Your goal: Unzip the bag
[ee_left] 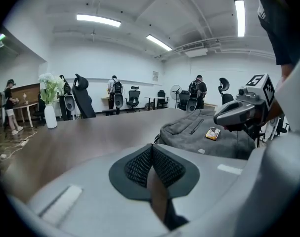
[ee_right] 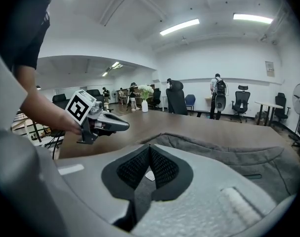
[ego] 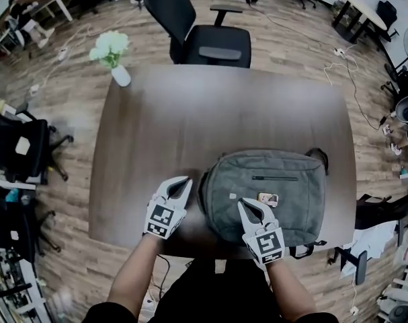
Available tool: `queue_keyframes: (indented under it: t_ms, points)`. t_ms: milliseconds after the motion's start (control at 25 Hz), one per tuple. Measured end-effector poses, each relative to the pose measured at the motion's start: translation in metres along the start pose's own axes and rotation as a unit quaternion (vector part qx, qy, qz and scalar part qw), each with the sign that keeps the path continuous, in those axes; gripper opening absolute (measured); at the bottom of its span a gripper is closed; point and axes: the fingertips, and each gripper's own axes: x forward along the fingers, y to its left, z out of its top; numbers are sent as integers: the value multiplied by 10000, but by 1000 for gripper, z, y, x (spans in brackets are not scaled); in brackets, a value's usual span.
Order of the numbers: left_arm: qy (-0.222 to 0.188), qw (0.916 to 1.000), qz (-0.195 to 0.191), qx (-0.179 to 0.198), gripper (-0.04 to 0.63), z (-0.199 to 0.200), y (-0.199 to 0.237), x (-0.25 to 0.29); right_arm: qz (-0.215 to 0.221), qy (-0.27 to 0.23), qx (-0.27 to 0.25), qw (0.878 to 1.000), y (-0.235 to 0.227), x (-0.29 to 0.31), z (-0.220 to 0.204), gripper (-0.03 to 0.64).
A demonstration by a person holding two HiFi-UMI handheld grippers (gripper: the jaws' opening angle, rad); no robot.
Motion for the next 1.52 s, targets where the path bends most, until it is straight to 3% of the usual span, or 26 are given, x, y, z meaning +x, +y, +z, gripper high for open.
queue_keyframes:
  t_ms: [240,440,560,720,880,1040,1200,1320,1440,1520]
  points:
    - [231,9961,-471,716,18,4,5,30,136,167,147,9997,-8,18,-7,3]
    - [480,9820,-911,1582,18,8,5,61,235,261,267,9990,-12,27,-13,3]
    - [595,9722,-1295,1856,81,7,1,79,295,328,265,9987,-12,29,-15,3]
    - [834,9545,-1674,2322,135,5,-1,96,359,364,244,9984,-16,30,-16,3]
    - [1044,9246,-2294,2857,179,-1,-15,109,402,382,330,9979,-20,33,-21,3]
    - [1202,8987,-2604,3318,156,-4,-25,121,427,437,389,9974,-22,36,-23,4]
    - [1399,8650,-2875,3868,106,-13,-38,126,455,472,391,9971,-26,35,-24,4]
    - [1423,8458,-3001,4175,75,-17,-51,128,442,435,494,9969,-31,32,-26,4]
    - [1326,8354,-2993,4415,38,-19,-65,132,426,444,504,9968,-35,32,-27,3]
    - [1299,8378,-2943,4412,38,-17,-71,137,403,435,531,9968,-37,32,-27,5]
